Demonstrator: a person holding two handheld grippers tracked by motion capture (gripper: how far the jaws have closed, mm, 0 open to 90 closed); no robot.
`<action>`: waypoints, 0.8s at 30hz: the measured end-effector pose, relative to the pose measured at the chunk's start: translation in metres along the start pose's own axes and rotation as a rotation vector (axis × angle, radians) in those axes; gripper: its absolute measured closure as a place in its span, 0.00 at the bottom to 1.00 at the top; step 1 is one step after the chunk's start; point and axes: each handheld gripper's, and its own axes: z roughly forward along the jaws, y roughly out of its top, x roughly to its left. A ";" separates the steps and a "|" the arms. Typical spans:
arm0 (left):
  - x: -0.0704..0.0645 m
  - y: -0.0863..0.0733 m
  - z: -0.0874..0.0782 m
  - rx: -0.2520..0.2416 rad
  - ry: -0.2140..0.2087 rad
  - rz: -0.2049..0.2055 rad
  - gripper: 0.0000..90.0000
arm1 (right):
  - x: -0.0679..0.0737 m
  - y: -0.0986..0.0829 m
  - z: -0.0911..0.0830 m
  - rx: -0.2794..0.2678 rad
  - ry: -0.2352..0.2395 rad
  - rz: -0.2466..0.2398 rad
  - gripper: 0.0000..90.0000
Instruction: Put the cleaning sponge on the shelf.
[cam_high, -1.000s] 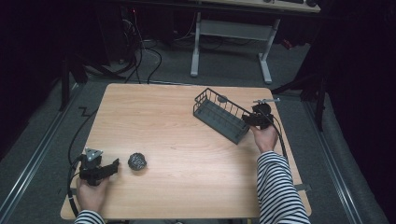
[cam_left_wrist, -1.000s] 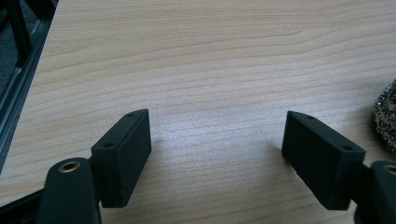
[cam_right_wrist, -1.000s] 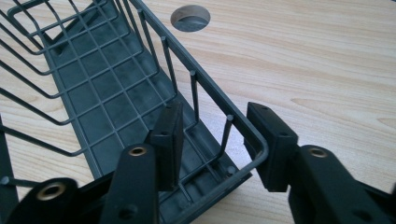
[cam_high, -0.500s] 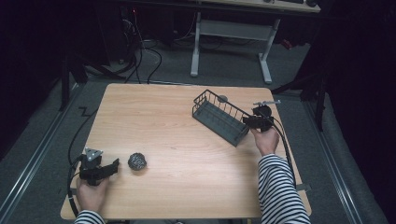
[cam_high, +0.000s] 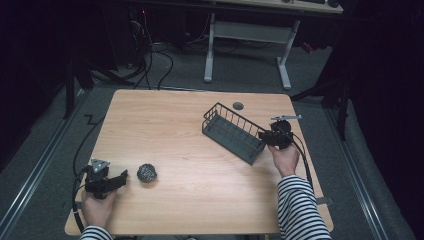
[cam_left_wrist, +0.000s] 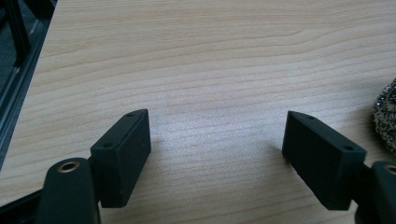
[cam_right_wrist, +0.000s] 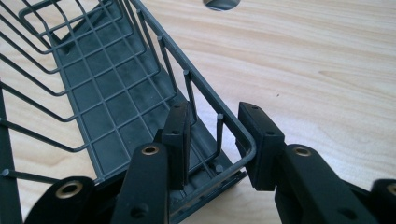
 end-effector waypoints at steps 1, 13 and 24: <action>0.000 0.000 0.000 -0.001 0.001 -0.001 0.27 | 0.002 -0.002 -0.001 -0.001 0.000 -0.008 0.73; -0.001 0.001 0.001 -0.004 0.016 -0.005 0.30 | 0.020 -0.019 -0.014 -0.007 0.022 -0.056 0.73; -0.001 0.000 0.000 -0.001 0.002 0.004 0.28 | 0.033 -0.028 -0.022 -0.009 0.040 -0.080 0.73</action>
